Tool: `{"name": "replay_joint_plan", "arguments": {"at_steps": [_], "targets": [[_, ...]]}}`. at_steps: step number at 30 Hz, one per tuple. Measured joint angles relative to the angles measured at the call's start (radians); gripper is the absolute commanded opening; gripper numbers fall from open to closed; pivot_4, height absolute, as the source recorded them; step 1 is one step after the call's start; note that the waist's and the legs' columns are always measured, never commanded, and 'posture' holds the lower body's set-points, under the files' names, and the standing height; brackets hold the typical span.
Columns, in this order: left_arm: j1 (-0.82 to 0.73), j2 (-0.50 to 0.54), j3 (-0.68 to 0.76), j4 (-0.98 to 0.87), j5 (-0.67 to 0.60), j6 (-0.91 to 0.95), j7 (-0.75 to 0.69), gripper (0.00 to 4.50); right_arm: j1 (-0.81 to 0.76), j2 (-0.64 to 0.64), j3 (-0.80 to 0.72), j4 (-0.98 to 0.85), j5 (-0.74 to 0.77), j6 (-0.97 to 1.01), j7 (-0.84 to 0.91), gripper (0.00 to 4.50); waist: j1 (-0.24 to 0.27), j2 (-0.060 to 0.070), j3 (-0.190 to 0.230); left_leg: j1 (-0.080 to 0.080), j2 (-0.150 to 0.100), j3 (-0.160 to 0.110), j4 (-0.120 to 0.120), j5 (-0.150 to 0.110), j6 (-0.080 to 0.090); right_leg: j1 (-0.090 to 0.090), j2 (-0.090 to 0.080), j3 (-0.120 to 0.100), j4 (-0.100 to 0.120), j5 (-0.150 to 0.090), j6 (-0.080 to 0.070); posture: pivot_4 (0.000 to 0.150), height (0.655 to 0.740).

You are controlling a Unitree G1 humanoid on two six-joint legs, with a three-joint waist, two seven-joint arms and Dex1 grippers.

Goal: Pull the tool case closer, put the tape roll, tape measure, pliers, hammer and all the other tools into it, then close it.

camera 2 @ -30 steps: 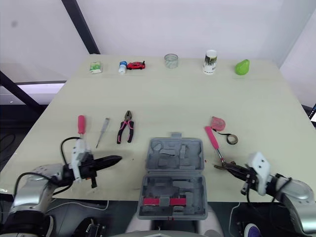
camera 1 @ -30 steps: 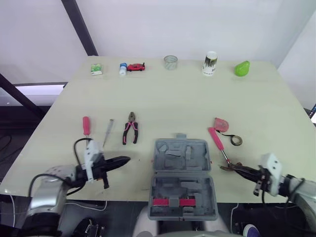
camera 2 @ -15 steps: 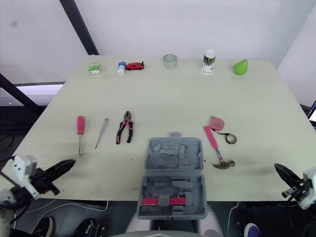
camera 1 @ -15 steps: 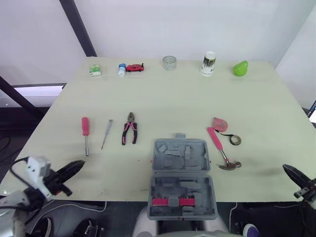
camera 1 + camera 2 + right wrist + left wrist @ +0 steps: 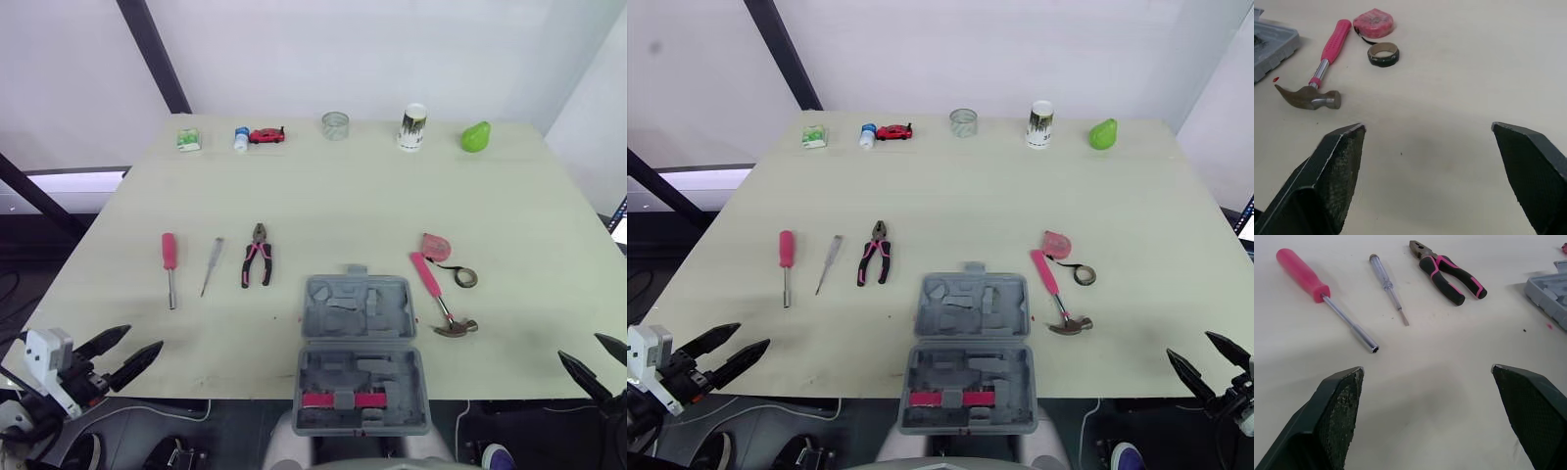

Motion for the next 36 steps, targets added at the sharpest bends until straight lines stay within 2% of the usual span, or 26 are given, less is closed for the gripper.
{"name": "replay_joint_plan", "arguments": {"at_steps": [9,12,15,17,19,22,29,33,36], "targets": [[-0.032,0.004,-0.038,-0.113,-0.018,0.069,-0.023,4.5,-0.061,-0.06,0.032,-0.1,-0.043,0.116,-0.095,4.48,0.0,0.0,0.0,0.0,0.0,0.0,0.0,0.0,0.0,0.0,0.0,0.0,0.0,0.0,0.0,0.15,0.74],[-0.053,0.021,-0.077,-0.187,-0.04,0.135,-0.04,4.5,-0.109,-0.132,0.095,-0.131,-0.079,0.209,-0.113,4.48,0.0,0.0,0.0,0.0,0.0,0.0,0.0,0.0,0.0,0.0,0.0,0.001,0.0,0.001,0.001,0.15,0.74],[-0.113,0.049,-0.152,-0.307,-0.053,0.182,-0.065,4.5,-0.214,-0.253,0.187,-0.152,-0.111,0.33,-0.096,4.48,0.001,0.0,0.0,0.0,-0.001,0.0,0.001,0.0,0.0,0.0,0.0,0.002,0.0,0.001,0.0,0.15,0.74],[-0.167,0.06,-0.225,-0.394,-0.065,0.224,-0.077,4.5,-0.361,-0.343,0.291,-0.133,-0.141,0.416,-0.053,4.48,-0.005,0.001,0.001,0.0,-0.001,0.0,0.002,0.0,0.0,0.0,0.0,0.004,0.0,0.002,0.003,0.15,0.74],[-0.207,0.06,-0.278,-0.46,-0.079,0.249,-0.08,4.5,-0.485,-0.397,0.381,-0.109,-0.181,0.442,-0.015,4.48,-0.006,0.001,0.001,0.0,-0.001,0.0,0.001,0.0,0.0,0.0,0.001,0.004,0.0,0.002,0.004,0.15,0.74],[-0.218,0.061,-0.316,-0.485,-0.081,0.265,-0.09,4.5,-0.592,-0.446,0.485,-0.06,-0.246,0.44,0.046,4.48,-0.001,0.001,0.001,-0.002,-0.001,-0.001,-0.001,0.0,0.0,-0.001,0.003,0.001,-0.001,0.002,0.003,0.15,0.74],[-0.288,0.078,-0.39,-0.515,-0.088,0.283,-0.131,4.5,-0.862,-0.459,0.74,0.053,-0.403,0.429,0.198,4.48,0.001,0.004,0.004,-0.004,-0.001,0.0,0.0,0.0,0.0,-0.002,0.002,0.001,-0.001,0.002,0.003,0.15,0.74],[-0.348,0.081,-0.441,-0.556,-0.091,0.269,-0.194,4.5,-1.062,-0.416,0.943,0.149,-0.563,0.397,0.324,4.48,-0.001,0.005,0.005,-0.003,-0.001,0.0,0.001,0.0,0.0,-0.003,0.002,0.001,0.0,0.002,0.003,0.15,0.74],[-0.354,0.08,-0.444,-0.568,-0.091,0.263,-0.208,4.5,-1.087,-0.384,1.004,0.194,-0.618,0.371,0.343,4.48,0.0,0.005,0.005,-0.004,-0.001,0.0,0.0,0.0,0.0,-0.003,0.002,0.001,-0.001,0.002,0.003,0.15,0.74]]}}
